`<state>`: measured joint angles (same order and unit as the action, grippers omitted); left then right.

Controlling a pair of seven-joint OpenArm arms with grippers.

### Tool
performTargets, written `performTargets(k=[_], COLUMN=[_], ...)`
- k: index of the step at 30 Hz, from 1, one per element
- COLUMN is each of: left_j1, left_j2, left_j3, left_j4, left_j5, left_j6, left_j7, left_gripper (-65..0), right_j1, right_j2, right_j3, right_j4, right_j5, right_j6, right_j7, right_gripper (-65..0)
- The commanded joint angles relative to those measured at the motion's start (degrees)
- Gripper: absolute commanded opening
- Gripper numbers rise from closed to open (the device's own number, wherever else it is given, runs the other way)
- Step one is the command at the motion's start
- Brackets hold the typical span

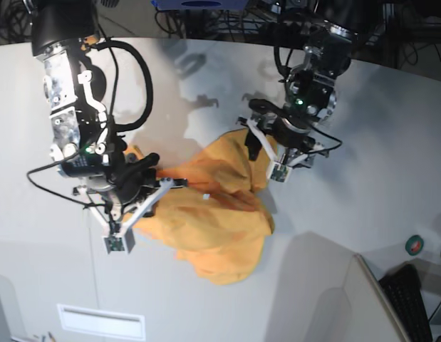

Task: Layout the t-shirt on the table in an organized manner, then fold the t-shirt properly
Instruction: 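Lift and drag the grasped shirt fabric away from the pile with the right gripper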

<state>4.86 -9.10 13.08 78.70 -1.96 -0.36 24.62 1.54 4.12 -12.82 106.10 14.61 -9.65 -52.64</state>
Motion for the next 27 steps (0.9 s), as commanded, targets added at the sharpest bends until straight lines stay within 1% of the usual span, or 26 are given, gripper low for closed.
performTargets(k=[1, 5, 8, 11, 13, 15, 16, 17, 19, 21, 24, 27], left_j1=[-1.6, -4.6, -4.9, -5.4, -5.5, -5.0, -4.7, -3.7, -1.5, 1.3, 5.8, 10.1], left_j2=[-0.2, 0.4, 0.7, 0.7, 0.7, 0.5, 0.4, 0.4, 0.1, -1.5, -2.4, -3.6], left_j3=[-0.2, 0.2, 0.2, 0.2, 0.2, 0.2, 0.3, 0.0, -0.5, -0.5, -0.6, -1.8], left_j4=[-0.4, -5.2, -7.4, -9.9, -11.5, -11.6, -10.9, -10.1, -6.9, -3.0, 3.1, 8.2], left_j5=[0.8, 1.0, 1.0, 1.0, 1.0, 1.0, 1.0, 1.0, 1.0, 0.7, 0.4, 0.3], left_j6=[0.8, 0.7, 0.7, 0.7, 0.7, 0.7, 0.7, 0.7, 0.7, 0.7, 0.7, 0.7], left_j7=[-1.1, -1.1, -1.2, -1.2, -1.2, -1.2, -1.2, -1.2, -1.2, -1.0, -1.0, -1.0], left_gripper=[-26.8, -26.8, -27.0, -27.0, -27.0, -27.0, -27.0, -27.0, -27.0, -27.0, -27.0, -27.0], right_j1=[1.0, 0.3, 0.1, 0.3, 0.7, 1.7, 1.8, 1.8, 1.1, -1.3, -5.1, -6.8], right_j2=[0.8, 3.7, 4.8, 5.0, 5.0, 5.0, 5.0, 5.0, 5.0, 5.0, 5.0, 4.7], right_j3=[1.3, 6.5, 10.7, 15.0, 16.9, 18.6, 19.3, 20.0, 22.3, 23.9, 24.2, 24.1], right_j4=[2.0, 2.2, 2.2, 2.2, 2.2, 2.0, 1.4, 0.8, 0.0, 0.0, -0.4, -4.5], right_j5=[-0.2, -0.2, -0.2, -0.2, -0.2, -0.4, -0.5, -0.5, -0.5, -0.3, -0.3, -0.2], right_j6=[0.1, 0.4, 0.5, 0.6, 2.8, 6.4, 7.6, 7.9, 8.0, 8.1, 8.1, 8.1], right_j7=[1.3, 1.3, 1.4, 1.6, 1.6, 1.4, 1.3, 1.3, 1.3, 1.6, 1.7, 1.6], right_gripper=[-65.0, -65.0, -65.0, -65.0, -65.0, -65.0, -65.0, -65.0, -65.0, -65.0, -65.0, -65.0])
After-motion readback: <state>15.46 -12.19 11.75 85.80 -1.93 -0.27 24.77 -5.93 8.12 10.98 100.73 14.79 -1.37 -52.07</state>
